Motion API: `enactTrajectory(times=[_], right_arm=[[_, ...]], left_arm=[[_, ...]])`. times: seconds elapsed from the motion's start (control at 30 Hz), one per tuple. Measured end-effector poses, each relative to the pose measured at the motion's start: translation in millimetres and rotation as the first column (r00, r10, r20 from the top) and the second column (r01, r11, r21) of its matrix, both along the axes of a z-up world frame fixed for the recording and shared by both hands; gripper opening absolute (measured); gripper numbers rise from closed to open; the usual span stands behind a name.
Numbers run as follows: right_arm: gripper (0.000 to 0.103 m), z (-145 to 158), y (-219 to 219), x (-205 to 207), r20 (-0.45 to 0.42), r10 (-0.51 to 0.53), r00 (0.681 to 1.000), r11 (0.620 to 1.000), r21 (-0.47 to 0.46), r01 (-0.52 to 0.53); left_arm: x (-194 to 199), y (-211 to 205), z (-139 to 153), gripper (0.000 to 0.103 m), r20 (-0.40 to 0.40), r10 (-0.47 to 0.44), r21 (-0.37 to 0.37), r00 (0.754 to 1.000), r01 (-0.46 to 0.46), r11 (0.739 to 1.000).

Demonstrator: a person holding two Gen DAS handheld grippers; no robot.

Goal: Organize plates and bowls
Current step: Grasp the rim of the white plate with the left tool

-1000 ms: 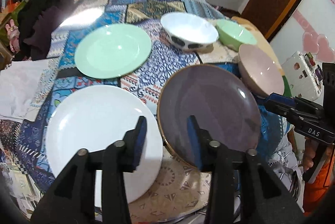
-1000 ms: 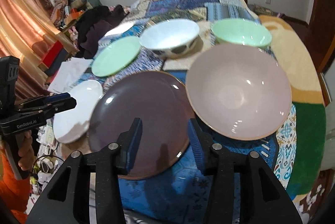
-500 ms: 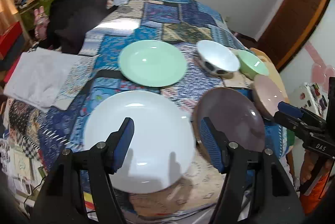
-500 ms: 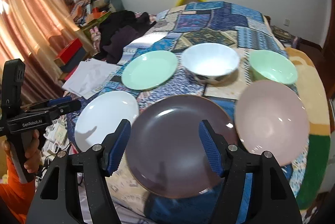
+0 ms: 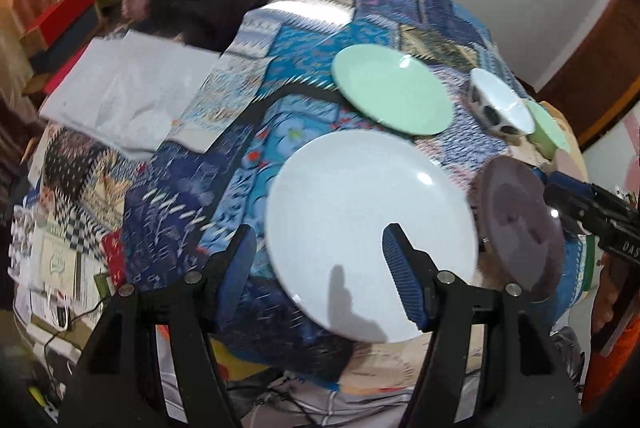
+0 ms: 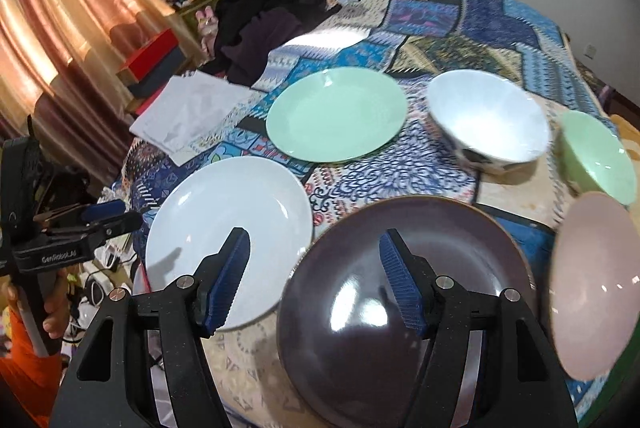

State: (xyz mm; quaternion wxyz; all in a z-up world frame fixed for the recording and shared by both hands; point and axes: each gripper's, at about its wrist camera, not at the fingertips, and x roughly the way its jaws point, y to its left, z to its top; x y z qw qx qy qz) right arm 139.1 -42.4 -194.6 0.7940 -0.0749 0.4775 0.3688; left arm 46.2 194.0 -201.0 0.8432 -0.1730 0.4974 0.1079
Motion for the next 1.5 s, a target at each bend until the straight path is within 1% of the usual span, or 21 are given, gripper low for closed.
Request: enactTrajectory(times=[0.23,0.37,0.43,0.5,0.53,0.6,0.63,0.7,0.73,0.8,0.93,1.1,1.2,1.23,1.33,1.4,1.5], right_arm=[[0.064,-25.0,27.1,12.6,-0.057,0.054,0.997,0.997,-0.057,-0.057],[0.064,-34.7,38.6,20.5,-0.081,0.087,0.993,0.992,-0.085,-0.094],[0.063,-40.5,45.0,25.2,-0.102,0.105,0.989,0.988,-0.098,-0.115],[0.060,-41.7,49.1,26.7,-0.089,0.118,0.989,0.986,-0.110,-0.127],[0.058,-41.9,51.7,27.0,-0.084,0.131,0.988,0.983,-0.115,-0.140],[0.050,-44.4,55.8,29.7,-0.099,0.146,0.984,0.981,-0.117,-0.158],[0.048,-46.6,58.1,31.0,-0.110,0.155,0.982,0.979,-0.119,-0.168],[0.045,-51.4,62.2,32.8,-0.121,0.166,0.979,0.975,-0.129,-0.182],[0.043,-54.3,64.0,33.4,-0.127,0.172,0.977,0.972,-0.137,-0.189],[0.037,-59.7,67.8,34.9,-0.145,0.185,0.972,0.967,-0.151,-0.207],[0.036,-69.6,74.1,38.8,-0.168,0.203,0.965,0.958,-0.172,-0.231],[0.035,-76.3,84.7,37.8,-0.188,0.237,0.953,0.950,-0.162,-0.268],[0.036,-76.8,89.1,33.3,-0.163,0.243,0.956,0.944,-0.188,-0.272],[0.035,-76.9,89.4,33.4,-0.163,0.242,0.957,0.945,-0.185,-0.270],[0.031,-75.2,86.5,38.0,-0.182,0.217,0.959,0.955,-0.162,-0.247],[0.030,-73.7,84.2,39.4,-0.192,0.199,0.961,0.961,-0.155,-0.229],[0.029,-71.2,81.8,36.4,-0.176,0.191,0.966,0.963,-0.157,-0.219]], left_arm=[[-10.7,14.8,-24.3,0.065,-0.047,0.025,-0.039,0.999,-0.027,0.999],[-12.0,10.8,-34.8,0.065,-0.066,0.003,-0.066,0.998,-0.007,0.998],[-11.5,6.1,-37.8,0.061,-0.075,-0.009,-0.062,0.997,0.004,0.998],[-9.9,1.6,-41.7,0.054,-0.085,-0.028,-0.067,0.996,0.022,0.998],[-8.9,-0.4,-43.7,0.052,-0.091,-0.035,-0.069,0.995,0.029,0.997],[-6.8,-3.0,-48.1,0.051,-0.104,-0.041,-0.076,0.994,0.033,0.997],[-6.1,-3.8,-49.9,0.051,-0.107,-0.045,-0.082,0.993,0.036,0.996],[-4.7,-5.0,-53.4,0.045,-0.117,-0.057,-0.094,0.992,0.046,0.995],[-3.9,-4.8,-55.4,0.044,-0.121,-0.058,-0.103,0.991,0.046,0.994],[-3.3,-4.4,-56.9,0.042,-0.122,-0.052,-0.109,0.991,0.038,0.993],[-3.2,-3.3,-57.2,0.039,-0.117,-0.051,-0.129,0.992,0.035,0.991],[-1.3,-6.4,-57.5,0.039,-0.117,-0.064,-0.136,0.991,0.048,0.990],[0.1,-9.2,-57.3,0.039,-0.119,-0.064,-0.125,0.991,0.049,0.991],[-0.3,-9.1,-57.5,0.039,-0.118,-0.064,-0.124,0.991,0.050,0.991],[-0.7,-9.0,-57.8,0.039,-0.116,-0.059,-0.126,0.992,0.044,0.991],[-0.8,-7.7,-57.8,0.039,-0.113,-0.043,-0.134,0.993,0.028,0.991],[-1.3,-3.2,-57.7,0.039,-0.103,-0.019,-0.159,0.994,0.002,0.987]])
